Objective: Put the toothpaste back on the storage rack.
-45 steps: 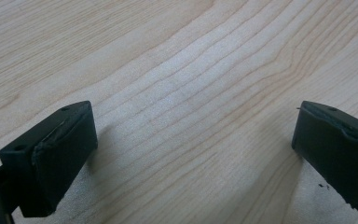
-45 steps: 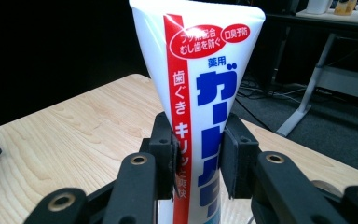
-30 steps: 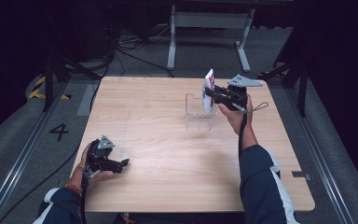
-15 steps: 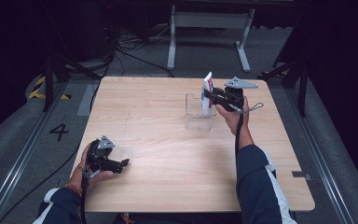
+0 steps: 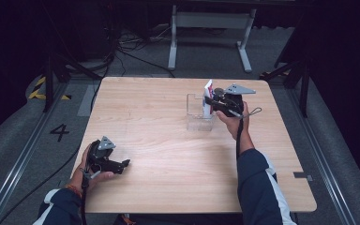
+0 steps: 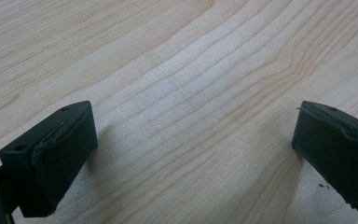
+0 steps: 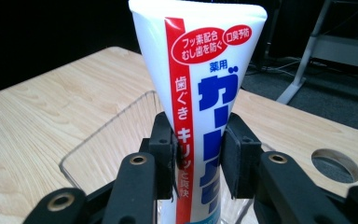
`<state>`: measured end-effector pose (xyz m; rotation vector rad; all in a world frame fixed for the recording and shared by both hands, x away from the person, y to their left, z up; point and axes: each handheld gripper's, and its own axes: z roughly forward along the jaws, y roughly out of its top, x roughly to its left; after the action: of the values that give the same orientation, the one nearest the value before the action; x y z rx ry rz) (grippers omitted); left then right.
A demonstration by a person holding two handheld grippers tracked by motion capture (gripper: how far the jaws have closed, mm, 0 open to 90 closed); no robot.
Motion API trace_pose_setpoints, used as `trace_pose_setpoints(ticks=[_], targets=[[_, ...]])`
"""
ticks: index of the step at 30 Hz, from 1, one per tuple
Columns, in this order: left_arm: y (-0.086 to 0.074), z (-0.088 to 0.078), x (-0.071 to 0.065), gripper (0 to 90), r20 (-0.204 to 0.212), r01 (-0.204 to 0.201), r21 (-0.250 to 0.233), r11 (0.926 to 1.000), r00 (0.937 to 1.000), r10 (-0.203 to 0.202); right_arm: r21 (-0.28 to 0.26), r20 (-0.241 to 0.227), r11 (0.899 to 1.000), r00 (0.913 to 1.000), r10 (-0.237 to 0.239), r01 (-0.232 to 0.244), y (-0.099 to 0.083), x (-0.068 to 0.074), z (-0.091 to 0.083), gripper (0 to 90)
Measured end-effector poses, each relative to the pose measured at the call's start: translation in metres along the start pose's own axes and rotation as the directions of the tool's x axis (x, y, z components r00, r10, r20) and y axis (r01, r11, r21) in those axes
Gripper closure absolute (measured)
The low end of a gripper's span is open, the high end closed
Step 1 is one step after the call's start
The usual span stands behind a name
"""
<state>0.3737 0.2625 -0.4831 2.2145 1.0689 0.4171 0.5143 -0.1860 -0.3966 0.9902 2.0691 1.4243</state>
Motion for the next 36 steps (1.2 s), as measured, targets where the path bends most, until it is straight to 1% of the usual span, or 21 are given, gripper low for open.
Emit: trace_pose_setpoints(ticks=[10,16,21,22,25,28,29,35,36], targets=[[0.000,0.000,0.000,0.5,0.000,0.001,0.000,1.0000,1.0000,-0.001,0.031,-0.004,0.999,0.9996,-0.027,0.027,-0.009,0.000,0.001,68.2],[0.000,0.000,0.000,0.5,0.000,0.001,0.000,1.0000,1.0000,-0.001,0.054,0.003,0.998,0.9998,-0.017,0.017,-0.013,-0.001,0.002,67.8],[0.000,0.000,0.000,0.5,-0.001,0.001,0.000,1.0000,1.0000,-0.001,0.071,0.003,0.997,0.9996,-0.028,0.028,-0.016,0.000,0.003,67.2],[0.000,0.000,0.000,0.5,-0.001,0.001,0.000,1.0000,1.0000,-0.001,0.075,0.001,0.997,0.9997,-0.024,0.024,-0.016,0.001,0.003,67.1],[0.000,0.000,0.000,0.5,-0.001,0.001,0.000,1.0000,1.0000,-0.001,0.091,0.003,0.995,0.9995,-0.032,0.032,-0.018,0.002,0.005,66.8],[0.000,0.000,0.000,0.5,0.001,0.000,0.000,1.0000,1.0000,0.000,0.119,0.015,0.992,0.9989,-0.044,0.042,-0.019,0.002,0.008,65.4],[0.000,0.000,0.000,0.5,0.001,0.000,0.000,1.0000,1.0000,0.000,0.116,0.011,0.993,0.9993,-0.037,0.035,-0.019,0.002,0.008,64.9],[0.000,0.000,0.000,0.5,-0.001,0.001,0.001,1.0000,1.0000,-0.001,0.119,0.014,0.992,0.9993,-0.035,0.033,-0.017,0.003,0.007,62.8],[0.000,0.000,0.000,0.5,0.000,0.000,0.000,1.0000,1.0000,0.000,0.117,0.013,0.993,0.9993,-0.036,0.034,-0.017,0.003,0.007,61.3]])
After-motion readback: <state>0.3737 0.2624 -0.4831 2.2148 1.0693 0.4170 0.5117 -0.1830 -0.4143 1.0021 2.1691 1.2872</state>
